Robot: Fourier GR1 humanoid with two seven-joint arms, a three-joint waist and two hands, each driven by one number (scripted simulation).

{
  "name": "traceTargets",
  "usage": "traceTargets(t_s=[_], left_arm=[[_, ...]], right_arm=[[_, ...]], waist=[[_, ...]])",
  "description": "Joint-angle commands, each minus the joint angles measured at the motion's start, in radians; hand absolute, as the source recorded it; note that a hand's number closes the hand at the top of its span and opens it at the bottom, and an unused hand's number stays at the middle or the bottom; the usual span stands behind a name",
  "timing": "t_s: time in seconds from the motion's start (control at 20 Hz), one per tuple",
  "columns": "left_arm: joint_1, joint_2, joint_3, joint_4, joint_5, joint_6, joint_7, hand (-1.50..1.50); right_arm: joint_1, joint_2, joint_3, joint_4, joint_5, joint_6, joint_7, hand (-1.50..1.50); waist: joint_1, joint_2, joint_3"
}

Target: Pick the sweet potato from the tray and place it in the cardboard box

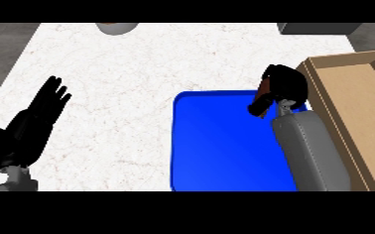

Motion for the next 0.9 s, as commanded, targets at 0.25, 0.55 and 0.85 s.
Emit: traceTargets(t_s=[0.25, 0.55, 0.85], left_arm=[[0.059, 0.011, 0.029, 0.0, 0.011, -0.036, -0.026, 0.0], [0.01, -0.005, 0.015, 0.006, -0.007, -0.006, 0.008, 0.0], [0.016, -0.005, 0.03, -0.016, 0.01, -0.017, 0.019, 0.0]], right_arm=[[-0.125, -0.013, 0.033, -0.268, 0.074, 0.009, 0.12, 1.5], [-0.24, -0.065, -0.007, -0.453, 0.126, 0.157, 0.276, 1.5], [-0.239, -0.186, -0.128, -0.5, 0.136, 0.201, 0.272, 1.5]], waist=[[-0.002, -0.009, -0.001], [-0.011, -0.008, -0.001], [-0.009, -0.005, -0.001]])
